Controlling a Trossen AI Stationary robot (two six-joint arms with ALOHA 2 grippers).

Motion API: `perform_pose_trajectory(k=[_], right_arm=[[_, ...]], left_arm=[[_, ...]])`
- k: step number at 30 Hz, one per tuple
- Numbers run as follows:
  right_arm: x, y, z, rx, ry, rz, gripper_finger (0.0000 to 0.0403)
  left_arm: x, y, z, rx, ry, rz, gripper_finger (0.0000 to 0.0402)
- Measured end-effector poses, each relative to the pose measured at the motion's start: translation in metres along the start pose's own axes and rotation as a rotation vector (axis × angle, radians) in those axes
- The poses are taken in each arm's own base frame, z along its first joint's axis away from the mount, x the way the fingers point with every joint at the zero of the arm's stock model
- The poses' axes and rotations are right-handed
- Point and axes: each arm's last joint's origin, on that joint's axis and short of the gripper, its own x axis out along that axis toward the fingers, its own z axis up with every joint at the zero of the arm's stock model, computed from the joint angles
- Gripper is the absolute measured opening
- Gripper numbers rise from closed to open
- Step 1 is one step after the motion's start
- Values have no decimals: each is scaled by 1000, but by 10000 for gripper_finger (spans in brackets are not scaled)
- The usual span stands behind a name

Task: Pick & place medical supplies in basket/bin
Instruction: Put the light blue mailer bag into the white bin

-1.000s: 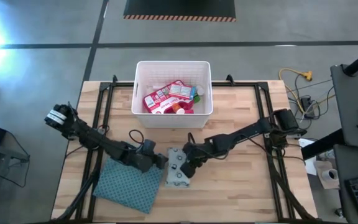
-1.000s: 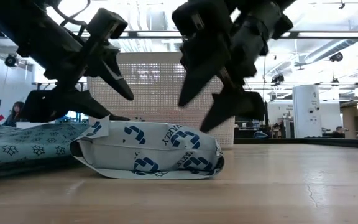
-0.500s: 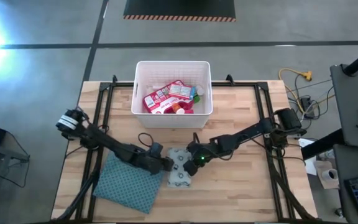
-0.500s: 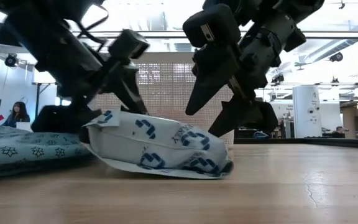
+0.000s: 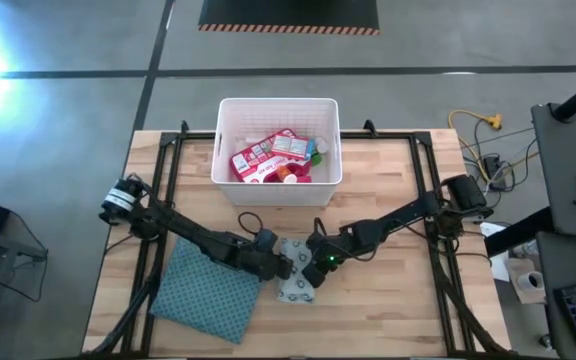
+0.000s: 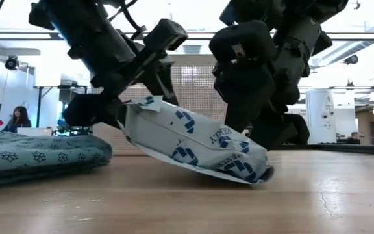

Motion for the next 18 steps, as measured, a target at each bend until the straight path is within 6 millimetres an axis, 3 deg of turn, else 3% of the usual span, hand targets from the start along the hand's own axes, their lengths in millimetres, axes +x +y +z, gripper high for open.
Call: perform_pose_trajectory(k=[11,18], right_arm=[[1,0,-2,-8,-23,-3,219],[2,-3,-5,-34,-24,-21,219]], left_arm=[[0,3,-1,-9,9,15,217],[3,-4,1,-26,-1,-68,217]])
